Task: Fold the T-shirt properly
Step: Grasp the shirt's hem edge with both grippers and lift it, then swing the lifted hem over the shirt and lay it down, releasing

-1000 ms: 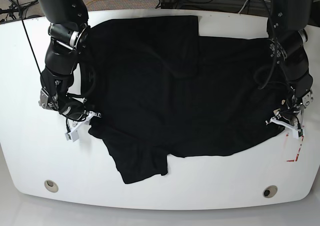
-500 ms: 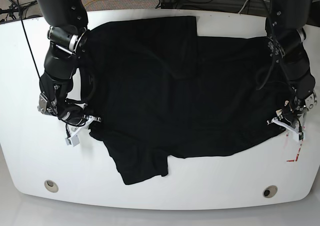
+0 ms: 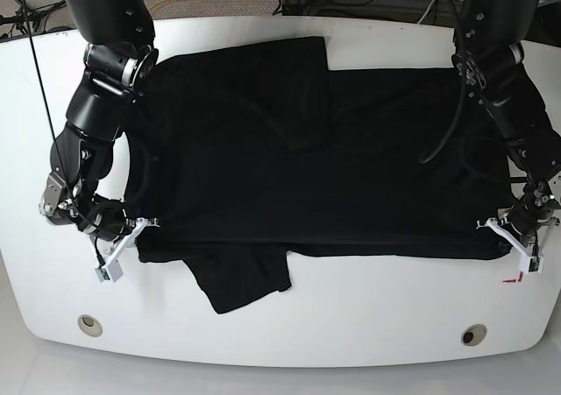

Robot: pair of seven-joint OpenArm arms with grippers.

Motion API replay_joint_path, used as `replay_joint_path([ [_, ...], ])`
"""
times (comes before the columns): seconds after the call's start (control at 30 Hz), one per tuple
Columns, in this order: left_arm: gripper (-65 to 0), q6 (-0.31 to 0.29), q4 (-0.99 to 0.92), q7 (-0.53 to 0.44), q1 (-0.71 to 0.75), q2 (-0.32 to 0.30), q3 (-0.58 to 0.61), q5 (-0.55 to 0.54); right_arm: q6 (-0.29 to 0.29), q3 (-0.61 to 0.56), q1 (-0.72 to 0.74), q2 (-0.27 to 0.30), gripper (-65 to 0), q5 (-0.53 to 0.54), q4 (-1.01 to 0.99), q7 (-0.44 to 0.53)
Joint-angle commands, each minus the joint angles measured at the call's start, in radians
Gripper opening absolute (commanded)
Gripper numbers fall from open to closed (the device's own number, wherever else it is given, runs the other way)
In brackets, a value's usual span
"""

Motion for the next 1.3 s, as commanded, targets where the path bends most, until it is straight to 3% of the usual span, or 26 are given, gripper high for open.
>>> replay_joint_path([
  [0.0, -65.0, -0.005, 0.116, 0.018, -0.038, -0.011, 0.0, -0.013, 0.006, 0.001, 0.086, 0.019, -65.0, 0.012, 0.054, -0.004],
  [0.3, -65.0, -0.006, 0.371, 0.209, -0.113, 0.006, 0.006, -0.013, 0.006, -0.002, 0.277, 0.072, -65.0, 0.013, 0.071, -0.099],
  [0.57, -65.0, -0.006, 0.513, 0.333, -0.254, 0.002, 0.008, -0.013, 0.006, -0.173, 0.456, 0.145, -65.0, 0.022, 0.071, -0.119],
  [0.73, -65.0, -0.009, 0.546, 0.428, -0.391, -0.024, 0.012, -0.013, 0.006, -0.228, 0.585, 0.151, -65.0, 0.022, 0.071, -0.127],
  [1.0, -65.0, -0.026, 0.553, 0.509, -0.575, -0.043, 0.08, -0.012, 0.006, -0.308, 0.762, 0.171, -65.0, 0.024, 0.071, -0.179],
  [1.27, -65.0, -0.028, 0.553, 0.528, -0.563, -0.038, 0.078, -0.013, 0.006, -0.303, 0.749, 0.171, -65.0, 0.024, 0.071, -0.21],
])
